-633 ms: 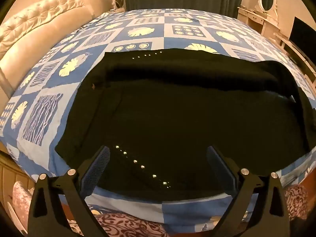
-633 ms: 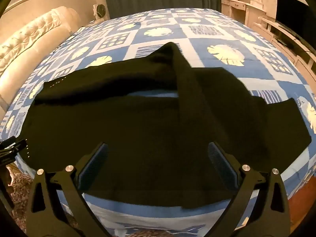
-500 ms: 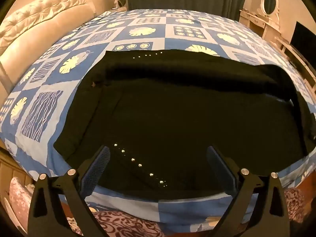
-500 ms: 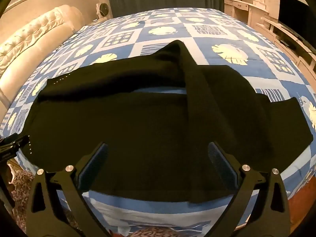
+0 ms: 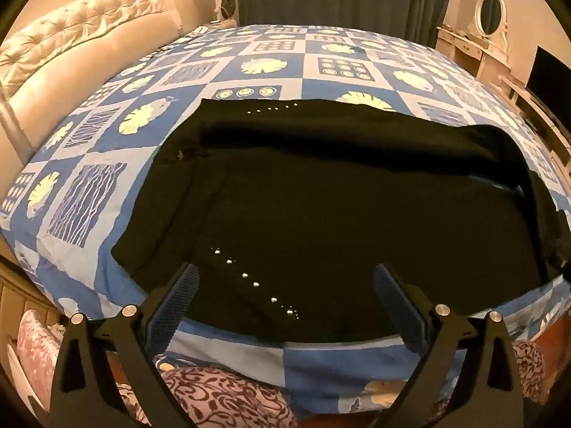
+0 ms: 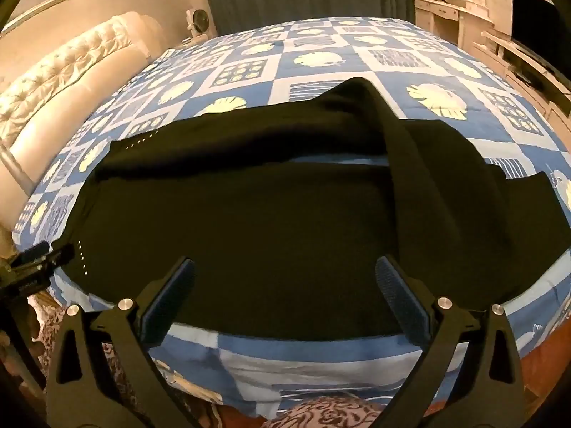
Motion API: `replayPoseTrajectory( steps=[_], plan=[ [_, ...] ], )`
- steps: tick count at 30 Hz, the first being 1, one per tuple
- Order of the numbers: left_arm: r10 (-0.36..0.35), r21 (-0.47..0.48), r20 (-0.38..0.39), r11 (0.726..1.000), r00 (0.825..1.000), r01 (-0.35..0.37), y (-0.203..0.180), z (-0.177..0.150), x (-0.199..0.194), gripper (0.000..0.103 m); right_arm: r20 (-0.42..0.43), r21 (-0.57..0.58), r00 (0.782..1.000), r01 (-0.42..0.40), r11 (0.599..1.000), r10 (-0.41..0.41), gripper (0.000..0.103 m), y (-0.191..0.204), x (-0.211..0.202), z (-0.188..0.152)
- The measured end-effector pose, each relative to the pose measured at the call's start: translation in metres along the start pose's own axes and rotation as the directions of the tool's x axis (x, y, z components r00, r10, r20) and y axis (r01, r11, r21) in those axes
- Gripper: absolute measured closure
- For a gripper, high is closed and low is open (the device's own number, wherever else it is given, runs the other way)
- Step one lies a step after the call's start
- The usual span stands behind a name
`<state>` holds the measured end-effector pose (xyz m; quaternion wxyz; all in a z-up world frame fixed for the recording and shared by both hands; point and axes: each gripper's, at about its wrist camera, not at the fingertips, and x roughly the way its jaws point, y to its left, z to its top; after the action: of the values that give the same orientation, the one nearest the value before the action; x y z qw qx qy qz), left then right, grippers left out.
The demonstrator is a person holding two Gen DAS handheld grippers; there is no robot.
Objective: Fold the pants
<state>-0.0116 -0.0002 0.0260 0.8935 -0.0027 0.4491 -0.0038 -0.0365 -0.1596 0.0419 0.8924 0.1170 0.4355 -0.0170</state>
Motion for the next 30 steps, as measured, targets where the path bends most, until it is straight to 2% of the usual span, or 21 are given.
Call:
replayPoseTrajectory(
  steps=[10,30],
  plan=[
    [0.008,-0.004,0.017,1.0,1.0,-0.008,0.002,-0.004,-0.002,0.005,-0.006,-0.019,1.0,0.002,1.0,-0.002,0.002,0.011,0.002,-0.008],
    [0.008,0.0,-0.006,1.0,1.0,-0.008,0.001,-0.009,0.004,0.005,-0.008,-0.028,0.999,0.033,0.999,-0.033,0.002,0.008,0.012,-0.013]
  ],
)
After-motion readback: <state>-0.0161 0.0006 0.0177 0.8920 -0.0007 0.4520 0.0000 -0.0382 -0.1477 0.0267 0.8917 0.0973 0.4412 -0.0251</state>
